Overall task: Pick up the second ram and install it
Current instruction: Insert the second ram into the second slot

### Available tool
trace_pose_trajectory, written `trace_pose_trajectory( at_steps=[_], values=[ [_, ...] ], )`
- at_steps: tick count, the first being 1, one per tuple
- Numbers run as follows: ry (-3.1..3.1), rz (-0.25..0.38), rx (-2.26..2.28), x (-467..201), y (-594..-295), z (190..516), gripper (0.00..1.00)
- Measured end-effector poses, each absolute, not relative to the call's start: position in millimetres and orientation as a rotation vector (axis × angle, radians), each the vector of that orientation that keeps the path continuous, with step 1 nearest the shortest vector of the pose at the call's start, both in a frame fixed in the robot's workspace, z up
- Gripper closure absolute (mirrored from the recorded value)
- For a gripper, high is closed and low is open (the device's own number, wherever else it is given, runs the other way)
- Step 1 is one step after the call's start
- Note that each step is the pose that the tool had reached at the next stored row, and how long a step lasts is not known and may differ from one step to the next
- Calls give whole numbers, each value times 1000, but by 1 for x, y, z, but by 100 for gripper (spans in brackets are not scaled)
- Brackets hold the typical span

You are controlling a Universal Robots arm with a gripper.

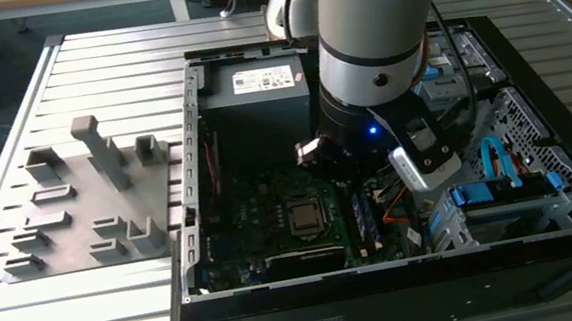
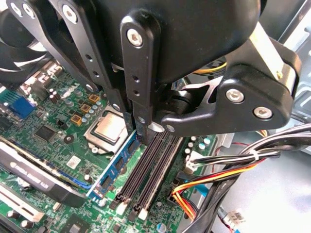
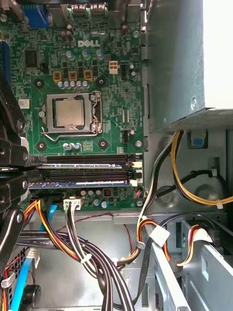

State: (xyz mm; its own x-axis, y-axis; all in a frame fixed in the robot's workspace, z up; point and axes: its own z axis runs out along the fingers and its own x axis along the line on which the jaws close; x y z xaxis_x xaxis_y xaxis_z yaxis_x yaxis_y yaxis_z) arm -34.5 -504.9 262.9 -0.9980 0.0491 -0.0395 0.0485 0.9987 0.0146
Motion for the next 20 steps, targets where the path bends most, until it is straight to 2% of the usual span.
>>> trace_pose_trajectory(
  at_steps=[20],
  values=[
    [3101,21,76,-35,-506,256,86]
  ],
)
